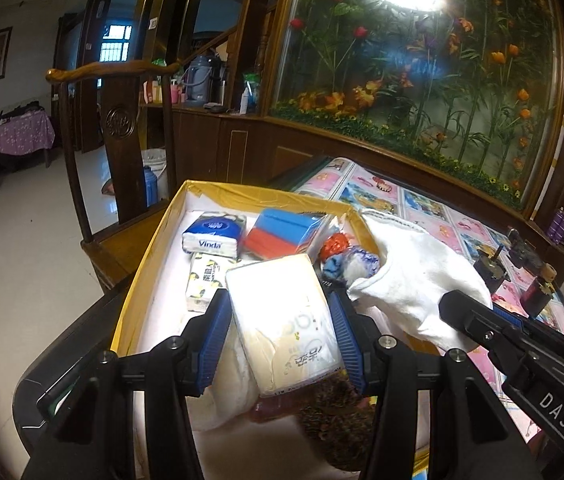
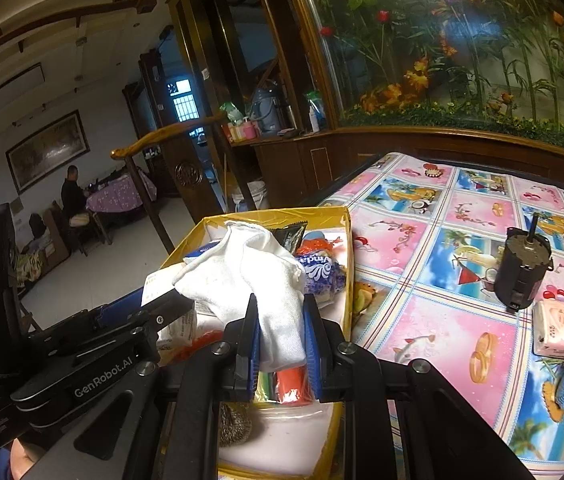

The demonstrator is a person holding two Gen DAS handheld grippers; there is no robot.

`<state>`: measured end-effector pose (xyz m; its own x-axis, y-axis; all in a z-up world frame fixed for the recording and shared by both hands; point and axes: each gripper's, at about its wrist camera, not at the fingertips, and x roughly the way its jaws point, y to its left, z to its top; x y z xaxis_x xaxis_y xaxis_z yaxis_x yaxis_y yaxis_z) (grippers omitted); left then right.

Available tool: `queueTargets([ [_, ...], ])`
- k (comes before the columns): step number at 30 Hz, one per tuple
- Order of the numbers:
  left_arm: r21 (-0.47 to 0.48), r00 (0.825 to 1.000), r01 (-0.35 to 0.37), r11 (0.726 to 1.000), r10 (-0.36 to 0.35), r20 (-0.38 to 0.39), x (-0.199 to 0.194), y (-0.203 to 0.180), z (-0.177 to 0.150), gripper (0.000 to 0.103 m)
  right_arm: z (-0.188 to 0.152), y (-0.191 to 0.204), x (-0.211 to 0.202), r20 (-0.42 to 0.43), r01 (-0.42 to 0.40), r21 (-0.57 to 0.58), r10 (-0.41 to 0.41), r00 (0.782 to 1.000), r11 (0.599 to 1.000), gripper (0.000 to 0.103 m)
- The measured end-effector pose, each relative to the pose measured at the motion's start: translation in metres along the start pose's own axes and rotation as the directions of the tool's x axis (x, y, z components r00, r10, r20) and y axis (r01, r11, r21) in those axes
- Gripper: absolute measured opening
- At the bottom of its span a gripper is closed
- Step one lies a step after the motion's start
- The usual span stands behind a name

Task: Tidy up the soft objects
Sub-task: 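Lower the tissue pack and cloth into the box and open both tools, then grasp the pink tissue pack with the left tool while the right tool grasps the blue towel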

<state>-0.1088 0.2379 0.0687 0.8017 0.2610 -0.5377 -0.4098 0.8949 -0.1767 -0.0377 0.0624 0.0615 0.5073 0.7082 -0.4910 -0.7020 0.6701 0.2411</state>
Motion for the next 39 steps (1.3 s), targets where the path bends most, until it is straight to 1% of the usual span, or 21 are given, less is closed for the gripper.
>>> queueTargets([
  [8,-0.023,0.998,0.004,1.000,-0.006,-0.067,0.013,0.011,-0.002,0.050,0.002,0.002,0.026,-0.073,0.019,0.008,-0.019,0.997,1.000,0.022],
  [14,-0.027,0.996,-0.002,1.000,-0.001,-0.087,0.018,0.015,-0.004,0.050,-0.002,0.002,0.042,-0.131,0.029,0.017,-0.027,0.991,0.999,0.022],
  [19,-0.035,0.995,0.001,0.999,-0.004,-0.101,0.020,0.018,-0.005,0.051,-0.005,-0.001,0.047,-0.151,0.025,0.028,-0.021,0.988,0.999,0.024],
  [23,-0.039,0.994,0.006,0.999,-0.010,-0.112,0.022,0.017,-0.005,0.058,-0.007,0.000,0.047,-0.159,0.023,0.023,-0.020,0.987,0.999,0.031],
  [25,-0.038,0.994,0.007,0.999,-0.011,-0.113,0.022,0.017,-0.005,0.061,-0.008,0.001,0.047,-0.161,0.022,0.023,-0.018,0.987,1.000,0.039],
  [27,-0.039,0.994,0.005,0.999,-0.009,-0.111,0.021,0.017,-0.005,0.064,-0.008,0.001,0.046,-0.162,0.022,0.026,-0.018,0.987,0.999,0.045],
  [31,-0.045,0.995,0.005,0.999,-0.009,-0.096,0.017,0.017,-0.003,0.069,-0.006,0.001,0.038,-0.134,0.023,0.024,-0.020,0.991,0.999,0.053],
  [39,-0.049,0.998,0.007,0.999,-0.009,-0.055,0.003,0.014,0.003,0.075,-0.002,-0.005,0.021,-0.082,0.020,0.042,-0.017,0.997,0.999,0.055],
])
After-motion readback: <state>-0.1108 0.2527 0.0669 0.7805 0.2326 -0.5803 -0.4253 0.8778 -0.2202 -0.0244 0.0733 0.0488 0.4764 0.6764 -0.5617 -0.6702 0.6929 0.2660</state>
